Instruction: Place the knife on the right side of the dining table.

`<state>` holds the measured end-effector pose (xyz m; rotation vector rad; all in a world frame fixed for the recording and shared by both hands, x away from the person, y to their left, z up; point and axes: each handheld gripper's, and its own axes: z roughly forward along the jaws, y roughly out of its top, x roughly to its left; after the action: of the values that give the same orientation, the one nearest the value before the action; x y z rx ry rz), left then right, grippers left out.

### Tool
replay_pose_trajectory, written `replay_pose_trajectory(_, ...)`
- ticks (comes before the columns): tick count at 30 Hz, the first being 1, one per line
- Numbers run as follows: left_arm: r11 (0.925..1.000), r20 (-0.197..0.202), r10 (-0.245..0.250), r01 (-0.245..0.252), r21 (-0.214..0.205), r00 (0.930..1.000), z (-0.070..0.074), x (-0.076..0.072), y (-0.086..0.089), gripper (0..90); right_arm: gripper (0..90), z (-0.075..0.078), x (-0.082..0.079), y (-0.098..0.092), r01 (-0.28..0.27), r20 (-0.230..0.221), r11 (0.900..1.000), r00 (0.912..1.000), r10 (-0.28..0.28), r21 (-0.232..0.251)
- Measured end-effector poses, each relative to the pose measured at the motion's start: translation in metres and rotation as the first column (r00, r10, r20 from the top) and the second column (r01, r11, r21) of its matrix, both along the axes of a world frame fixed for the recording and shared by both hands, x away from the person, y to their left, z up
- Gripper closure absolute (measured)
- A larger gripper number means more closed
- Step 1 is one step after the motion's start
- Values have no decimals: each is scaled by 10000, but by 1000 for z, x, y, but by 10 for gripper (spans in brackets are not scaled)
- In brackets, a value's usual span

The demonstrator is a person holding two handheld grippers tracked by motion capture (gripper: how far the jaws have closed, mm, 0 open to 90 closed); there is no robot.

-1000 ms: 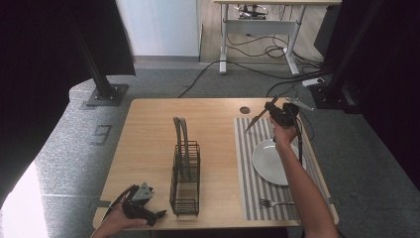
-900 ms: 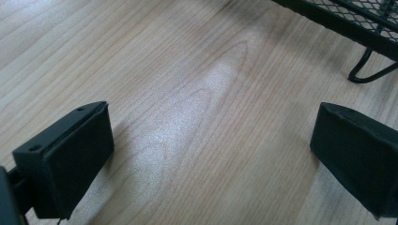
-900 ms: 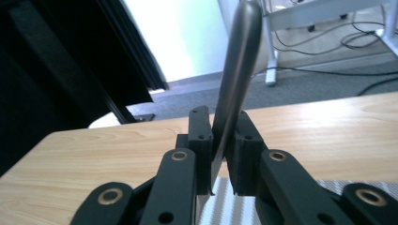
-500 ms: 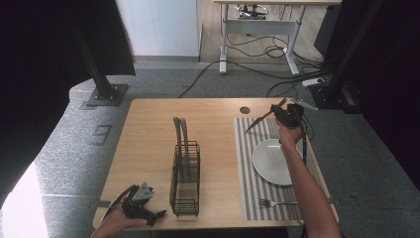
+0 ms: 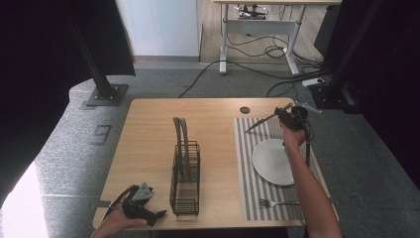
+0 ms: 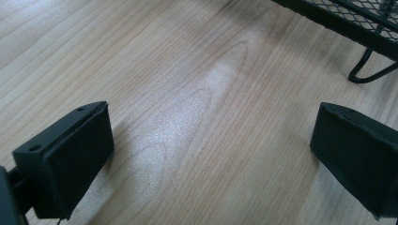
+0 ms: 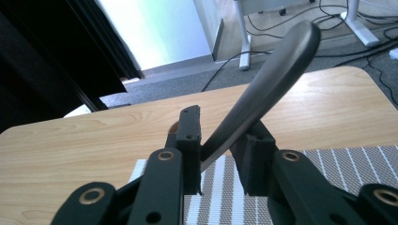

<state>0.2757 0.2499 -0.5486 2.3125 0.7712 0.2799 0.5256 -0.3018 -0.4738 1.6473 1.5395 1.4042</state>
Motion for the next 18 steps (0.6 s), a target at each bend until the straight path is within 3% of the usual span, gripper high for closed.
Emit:
replay_pose_trajectory(7, 10000, 1, 9, -9, 0, 10000, 0, 0, 0, 0, 699, -7, -1, -8, 147, -395, 9999, 9991, -143, 89)
replay_pose_trajectory(11, 10000, 0, 8, -8, 2, 10000, 0, 0, 0, 0, 693, -9, -2, -9, 151, -275, 9999, 9995, -149, 72)
replay_pose_trajectory(18, 10000, 1, 8, -8, 1, 10000, 0, 0, 0, 0, 656, -20, -5, -18, 316, -603, 9993, 9977, -304, 192)
